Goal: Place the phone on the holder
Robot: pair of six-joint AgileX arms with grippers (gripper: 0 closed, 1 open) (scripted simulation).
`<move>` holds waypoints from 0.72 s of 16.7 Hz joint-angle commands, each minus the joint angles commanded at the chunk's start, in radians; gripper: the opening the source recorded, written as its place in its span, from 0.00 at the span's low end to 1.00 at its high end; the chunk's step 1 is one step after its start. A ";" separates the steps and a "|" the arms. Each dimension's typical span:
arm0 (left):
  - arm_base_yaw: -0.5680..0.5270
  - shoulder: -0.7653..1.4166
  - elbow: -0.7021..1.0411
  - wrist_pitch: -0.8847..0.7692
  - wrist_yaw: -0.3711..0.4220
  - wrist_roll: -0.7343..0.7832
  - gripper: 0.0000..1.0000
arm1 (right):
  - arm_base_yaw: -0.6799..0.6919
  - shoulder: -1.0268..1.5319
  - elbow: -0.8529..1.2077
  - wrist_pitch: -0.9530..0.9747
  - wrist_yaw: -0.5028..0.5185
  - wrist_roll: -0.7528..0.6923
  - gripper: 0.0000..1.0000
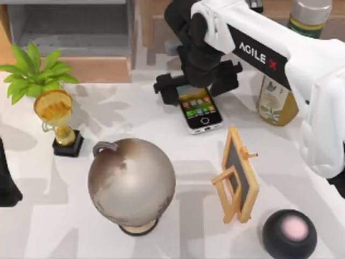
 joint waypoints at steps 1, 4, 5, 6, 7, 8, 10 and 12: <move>0.000 0.000 0.000 0.000 0.000 0.000 1.00 | 0.001 0.002 0.017 -0.016 -0.001 -0.001 0.00; 0.000 0.000 0.000 0.000 0.000 0.000 1.00 | 0.001 0.001 0.047 -0.042 -0.001 -0.002 0.00; 0.000 0.000 0.000 0.000 0.000 0.000 1.00 | 0.001 0.001 0.047 -0.042 -0.001 -0.002 0.00; 0.000 0.000 0.000 0.000 0.000 0.000 1.00 | 0.001 0.001 0.047 -0.042 -0.001 -0.002 0.00; 0.000 0.000 0.000 0.000 0.000 0.000 1.00 | 0.001 0.001 0.045 -0.040 -0.001 0.000 0.00; 0.000 0.000 0.000 0.000 0.000 0.000 1.00 | 0.001 0.001 0.045 -0.040 -0.001 0.000 0.00; 0.000 0.000 0.000 0.000 0.000 0.000 1.00 | 0.005 -0.025 0.040 -0.033 -0.016 -0.002 0.00; 0.000 0.000 0.000 0.000 0.000 0.000 1.00 | 0.009 -0.085 0.001 -0.014 -0.052 -0.008 0.00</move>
